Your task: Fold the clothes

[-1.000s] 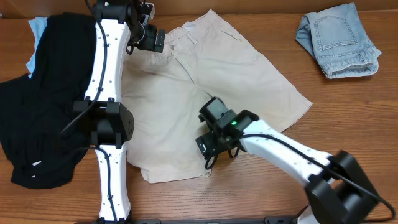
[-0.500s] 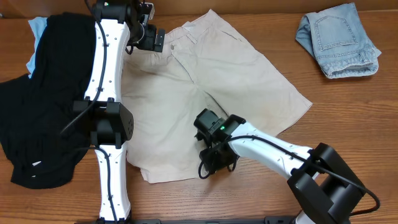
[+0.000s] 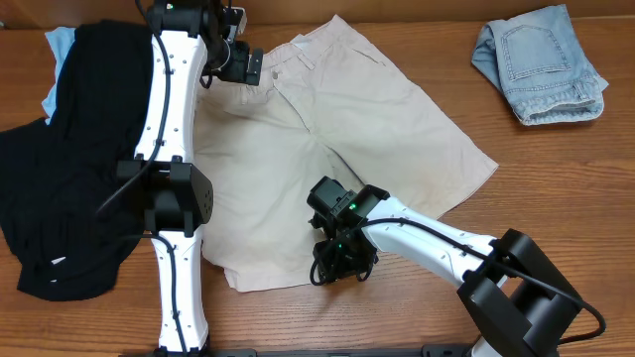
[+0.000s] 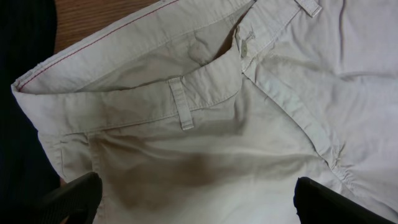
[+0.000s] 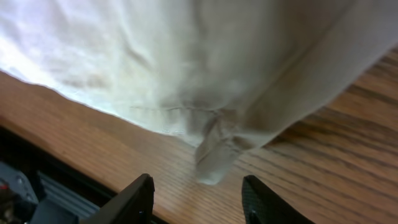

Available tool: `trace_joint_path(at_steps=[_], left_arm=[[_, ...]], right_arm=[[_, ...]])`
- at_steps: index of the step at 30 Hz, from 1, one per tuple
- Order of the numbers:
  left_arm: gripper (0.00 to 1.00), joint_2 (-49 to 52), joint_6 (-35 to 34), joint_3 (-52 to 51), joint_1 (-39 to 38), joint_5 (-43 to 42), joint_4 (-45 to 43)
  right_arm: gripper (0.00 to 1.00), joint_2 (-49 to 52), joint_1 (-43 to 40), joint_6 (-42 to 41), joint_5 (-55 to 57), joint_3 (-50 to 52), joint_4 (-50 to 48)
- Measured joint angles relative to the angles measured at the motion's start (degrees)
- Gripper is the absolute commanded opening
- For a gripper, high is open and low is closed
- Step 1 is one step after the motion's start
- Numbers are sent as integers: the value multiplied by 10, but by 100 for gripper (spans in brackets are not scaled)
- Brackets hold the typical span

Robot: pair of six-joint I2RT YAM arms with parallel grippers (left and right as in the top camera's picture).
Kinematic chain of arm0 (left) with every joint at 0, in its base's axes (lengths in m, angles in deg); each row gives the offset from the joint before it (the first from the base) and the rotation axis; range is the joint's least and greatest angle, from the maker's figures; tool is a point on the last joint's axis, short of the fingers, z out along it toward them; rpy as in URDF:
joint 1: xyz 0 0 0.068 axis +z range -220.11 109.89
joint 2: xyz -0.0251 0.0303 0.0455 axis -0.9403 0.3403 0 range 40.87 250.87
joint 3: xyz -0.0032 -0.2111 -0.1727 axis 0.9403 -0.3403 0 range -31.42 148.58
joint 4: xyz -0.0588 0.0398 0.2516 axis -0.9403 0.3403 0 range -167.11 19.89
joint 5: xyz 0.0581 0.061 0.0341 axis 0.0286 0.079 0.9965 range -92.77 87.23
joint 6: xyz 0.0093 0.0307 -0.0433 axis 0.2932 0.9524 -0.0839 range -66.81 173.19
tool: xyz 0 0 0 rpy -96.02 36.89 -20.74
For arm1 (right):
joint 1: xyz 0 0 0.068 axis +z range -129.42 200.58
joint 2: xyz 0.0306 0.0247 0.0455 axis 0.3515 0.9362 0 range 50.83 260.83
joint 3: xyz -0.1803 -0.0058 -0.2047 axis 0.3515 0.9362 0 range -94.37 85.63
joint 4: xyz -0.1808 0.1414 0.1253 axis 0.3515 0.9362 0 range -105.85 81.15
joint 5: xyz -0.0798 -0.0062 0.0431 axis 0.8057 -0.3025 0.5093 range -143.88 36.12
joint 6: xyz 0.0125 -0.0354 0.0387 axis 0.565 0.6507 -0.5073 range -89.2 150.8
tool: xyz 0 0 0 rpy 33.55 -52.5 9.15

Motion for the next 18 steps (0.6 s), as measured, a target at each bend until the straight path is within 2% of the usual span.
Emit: trace_joint_path(at_steps=[7,14,18], left_arm=[[100,0,0,0,0,0,0],[100,0,0,0,0,0,4],[100,0,0,0,0,0,4]], right_arm=[[24,0,0,18,49,0,-21],[24,0,0,59,54,0,-31],[34,0,0,67,55,0,-26]])
